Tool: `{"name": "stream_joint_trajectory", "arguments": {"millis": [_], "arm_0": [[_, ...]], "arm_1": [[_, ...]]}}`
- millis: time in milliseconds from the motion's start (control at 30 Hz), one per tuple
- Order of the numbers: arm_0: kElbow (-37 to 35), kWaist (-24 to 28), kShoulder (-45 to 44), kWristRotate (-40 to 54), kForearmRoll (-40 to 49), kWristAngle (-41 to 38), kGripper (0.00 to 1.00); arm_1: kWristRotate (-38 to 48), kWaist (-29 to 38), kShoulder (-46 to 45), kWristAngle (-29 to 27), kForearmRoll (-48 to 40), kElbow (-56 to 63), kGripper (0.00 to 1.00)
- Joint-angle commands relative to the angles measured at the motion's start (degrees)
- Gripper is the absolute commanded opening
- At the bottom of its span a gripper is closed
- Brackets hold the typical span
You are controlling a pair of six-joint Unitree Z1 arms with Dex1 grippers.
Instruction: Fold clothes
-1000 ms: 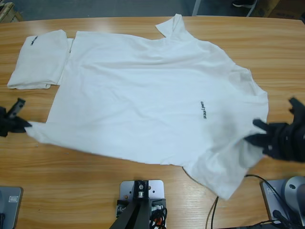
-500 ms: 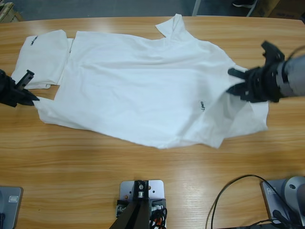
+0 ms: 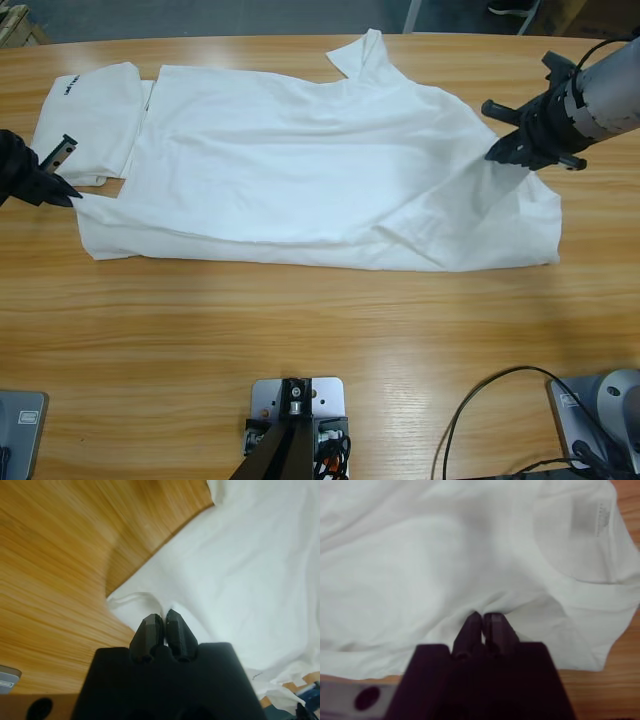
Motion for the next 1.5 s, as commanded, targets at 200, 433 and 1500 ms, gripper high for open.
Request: {"name": "stream_joint_trajectory", "arguments": {"millis": [200,433,1500], "arm_0": [[-1.5,0.9,5.8,3.5,0.0,0.7,0.000],[-5.6,0.1,7.8,6.1,0.0,0.7,0.000],[-10.9,-4.5,13.6,10.0,0.2,2.2,0.749]], "arm_1": [[-5.6,-7.6,6.1,2.9,0.8,-6.1,0.000],[-5.9,-8.3,8.3,2.1,0.8,-6.8,0.000],[-11.3,-13.2,11.2,1.9,5.4,-11.6,0.997]]}}
